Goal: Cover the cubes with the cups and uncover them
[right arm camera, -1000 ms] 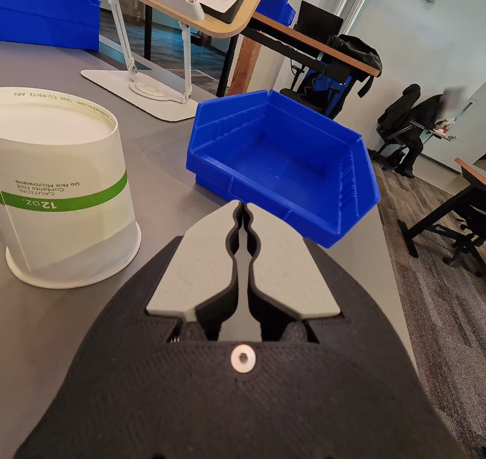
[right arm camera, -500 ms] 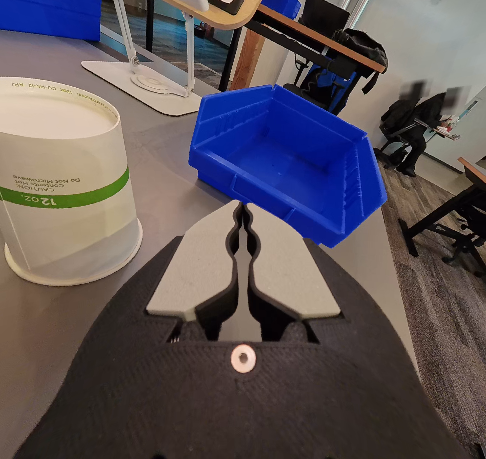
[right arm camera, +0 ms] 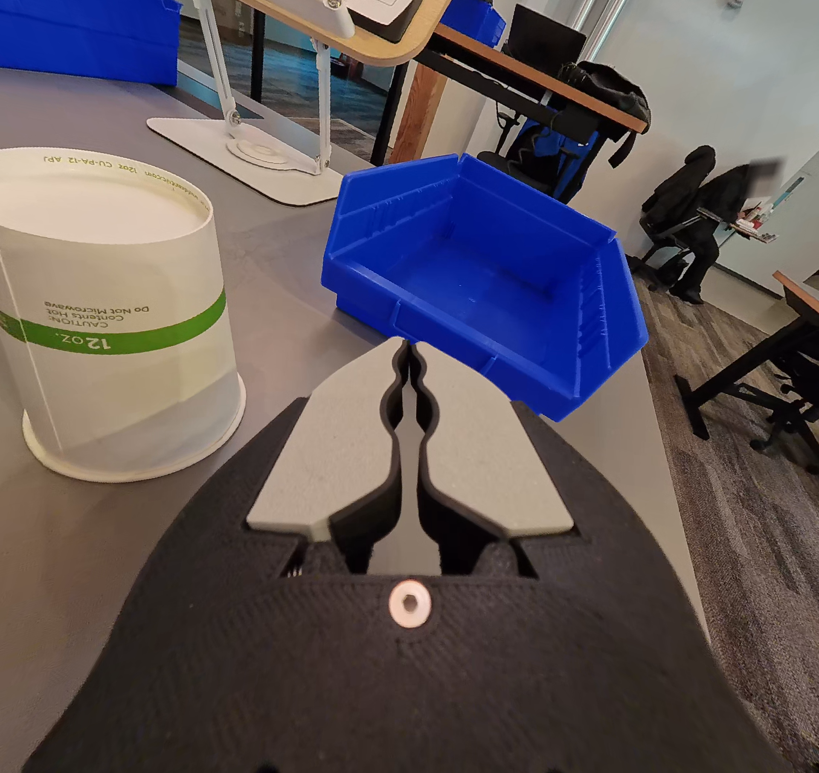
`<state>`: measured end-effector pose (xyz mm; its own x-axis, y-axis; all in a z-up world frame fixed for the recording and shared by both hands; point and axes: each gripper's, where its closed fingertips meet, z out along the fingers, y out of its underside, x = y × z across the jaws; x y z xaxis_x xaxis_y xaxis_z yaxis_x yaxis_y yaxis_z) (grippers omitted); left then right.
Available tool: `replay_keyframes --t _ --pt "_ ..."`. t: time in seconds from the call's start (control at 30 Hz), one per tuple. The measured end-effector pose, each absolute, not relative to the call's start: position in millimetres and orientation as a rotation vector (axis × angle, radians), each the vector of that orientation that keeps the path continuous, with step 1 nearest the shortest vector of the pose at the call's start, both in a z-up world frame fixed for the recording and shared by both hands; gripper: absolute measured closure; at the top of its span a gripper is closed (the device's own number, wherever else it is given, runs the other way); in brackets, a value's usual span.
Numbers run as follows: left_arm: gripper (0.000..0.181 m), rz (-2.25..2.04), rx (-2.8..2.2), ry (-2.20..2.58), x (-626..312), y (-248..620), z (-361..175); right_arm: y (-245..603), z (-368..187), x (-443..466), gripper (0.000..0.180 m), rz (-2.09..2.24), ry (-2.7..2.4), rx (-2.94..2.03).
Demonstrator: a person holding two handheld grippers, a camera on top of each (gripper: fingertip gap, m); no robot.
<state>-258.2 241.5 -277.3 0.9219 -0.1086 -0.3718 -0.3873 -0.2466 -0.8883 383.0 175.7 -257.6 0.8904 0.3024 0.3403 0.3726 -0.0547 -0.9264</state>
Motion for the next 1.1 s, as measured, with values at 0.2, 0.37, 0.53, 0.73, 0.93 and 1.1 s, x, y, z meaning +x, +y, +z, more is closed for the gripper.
replay_keyframes --t 0.2,0.37,0.53,0.73,0.93,1.1 --pt "0.181 0.248 -1.808 0.354 -259.3 241.1 -275.3 174.7 -257.3 380.6 0.180 -0.070 -0.536 -1.648" --pt "0.181 0.227 -1.800 0.345 -260.1 240.4 -273.4 162.9 -236.0 373.6 0.180 -0.001 -0.521 -1.568" --pt "0.181 0.200 -1.802 0.310 -265.9 238.1 -271.9 142.1 -209.8 351.2 0.177 0.083 -0.580 -1.507" --pt "0.181 0.202 -1.806 0.308 -266.8 238.2 -272.4 123.5 -191.1 321.1 0.175 0.149 -0.756 -1.498" --pt "0.181 0.213 -1.807 0.315 -265.7 238.5 -273.0 104.6 -189.7 285.8 0.159 0.295 -1.043 -1.615" --pt "0.181 0.214 -1.807 0.313 -266.0 238.6 -272.8 97.3 -200.9 262.9 0.153 0.268 -1.285 -1.727"
